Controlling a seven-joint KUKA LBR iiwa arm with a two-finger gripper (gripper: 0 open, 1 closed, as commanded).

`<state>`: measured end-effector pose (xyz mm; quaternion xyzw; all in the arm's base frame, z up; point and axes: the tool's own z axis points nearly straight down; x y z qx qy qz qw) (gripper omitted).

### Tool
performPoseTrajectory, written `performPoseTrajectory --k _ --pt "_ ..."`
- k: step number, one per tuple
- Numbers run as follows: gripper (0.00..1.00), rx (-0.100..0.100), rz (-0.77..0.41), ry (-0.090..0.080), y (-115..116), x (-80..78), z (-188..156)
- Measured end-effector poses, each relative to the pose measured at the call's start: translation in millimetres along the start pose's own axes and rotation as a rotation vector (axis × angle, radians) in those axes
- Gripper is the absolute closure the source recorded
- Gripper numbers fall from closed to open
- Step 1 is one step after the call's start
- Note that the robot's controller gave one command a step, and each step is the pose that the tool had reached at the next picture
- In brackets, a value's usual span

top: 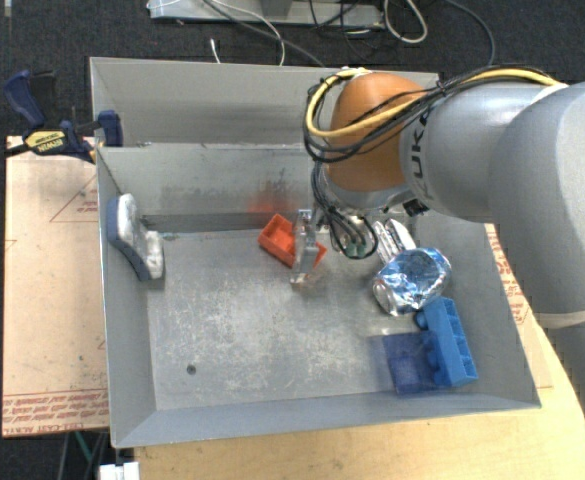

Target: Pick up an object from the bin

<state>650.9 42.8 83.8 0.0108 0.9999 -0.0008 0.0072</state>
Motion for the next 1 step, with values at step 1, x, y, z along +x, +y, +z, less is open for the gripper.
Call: performPoseTrajectory --k 1 --pt "1.0 0.0 0.001 -0.001 -0.2 0.1 -0.1"
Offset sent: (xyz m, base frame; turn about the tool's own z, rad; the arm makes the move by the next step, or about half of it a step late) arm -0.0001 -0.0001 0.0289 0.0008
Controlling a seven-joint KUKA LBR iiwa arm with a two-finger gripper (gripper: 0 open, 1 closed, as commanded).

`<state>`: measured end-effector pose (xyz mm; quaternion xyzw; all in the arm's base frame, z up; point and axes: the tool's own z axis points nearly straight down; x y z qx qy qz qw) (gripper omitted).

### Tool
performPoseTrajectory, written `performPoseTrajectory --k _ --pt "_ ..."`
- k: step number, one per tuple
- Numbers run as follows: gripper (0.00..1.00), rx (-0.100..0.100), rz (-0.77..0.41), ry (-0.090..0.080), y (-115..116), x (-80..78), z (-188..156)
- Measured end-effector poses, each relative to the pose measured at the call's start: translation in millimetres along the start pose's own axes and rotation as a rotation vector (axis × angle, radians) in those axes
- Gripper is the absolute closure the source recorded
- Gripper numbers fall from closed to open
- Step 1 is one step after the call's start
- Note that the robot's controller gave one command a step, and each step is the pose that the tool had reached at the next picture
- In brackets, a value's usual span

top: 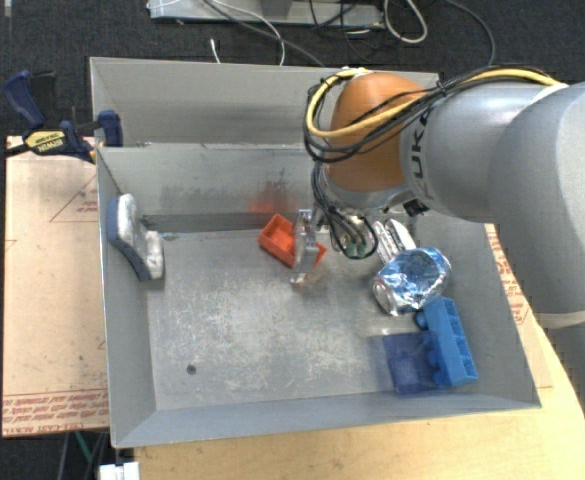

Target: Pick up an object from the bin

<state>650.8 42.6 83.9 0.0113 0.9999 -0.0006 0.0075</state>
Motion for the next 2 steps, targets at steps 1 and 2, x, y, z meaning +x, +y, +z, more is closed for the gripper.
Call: performPoseTrajectory --k 1,2 --pt "1.0 -0.001 0.002 0.0 0 1.7 -11" --pt "1.0 -0.001 0.001 0.001 1 1.7 -44"
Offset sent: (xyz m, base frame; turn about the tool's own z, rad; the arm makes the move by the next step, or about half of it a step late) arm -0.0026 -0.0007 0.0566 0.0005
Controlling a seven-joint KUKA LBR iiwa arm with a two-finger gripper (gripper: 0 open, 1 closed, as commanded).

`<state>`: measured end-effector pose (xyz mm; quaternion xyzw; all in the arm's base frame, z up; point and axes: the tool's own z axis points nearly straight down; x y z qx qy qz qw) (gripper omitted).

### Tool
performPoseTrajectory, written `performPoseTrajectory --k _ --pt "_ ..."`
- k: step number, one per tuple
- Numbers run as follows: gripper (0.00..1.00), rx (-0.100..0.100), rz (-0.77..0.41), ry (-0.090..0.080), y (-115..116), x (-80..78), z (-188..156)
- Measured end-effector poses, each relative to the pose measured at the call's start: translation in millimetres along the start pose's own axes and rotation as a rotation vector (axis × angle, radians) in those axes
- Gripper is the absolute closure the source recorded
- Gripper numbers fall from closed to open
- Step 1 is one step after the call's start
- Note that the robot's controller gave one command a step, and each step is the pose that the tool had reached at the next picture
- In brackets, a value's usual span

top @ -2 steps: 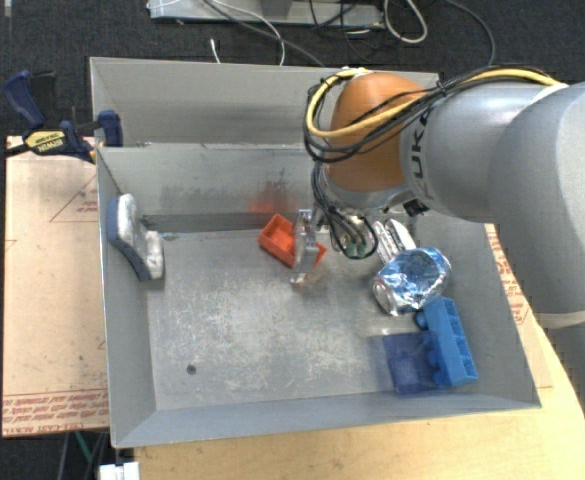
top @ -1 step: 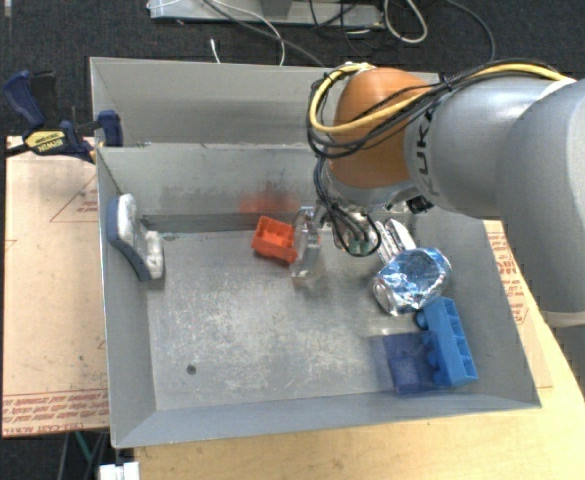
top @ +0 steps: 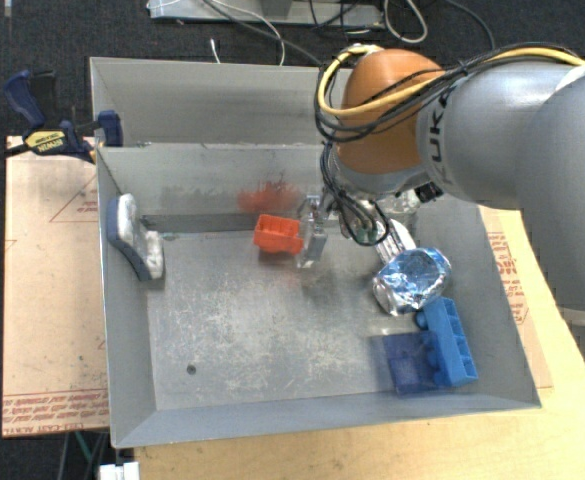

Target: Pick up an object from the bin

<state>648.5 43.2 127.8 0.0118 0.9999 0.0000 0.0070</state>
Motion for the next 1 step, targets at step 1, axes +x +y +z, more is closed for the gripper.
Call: performPoseTrajectory --k 1 --pt "1.0 -0.001 0.001 -0.003 0.2 -0.9 -24.3"
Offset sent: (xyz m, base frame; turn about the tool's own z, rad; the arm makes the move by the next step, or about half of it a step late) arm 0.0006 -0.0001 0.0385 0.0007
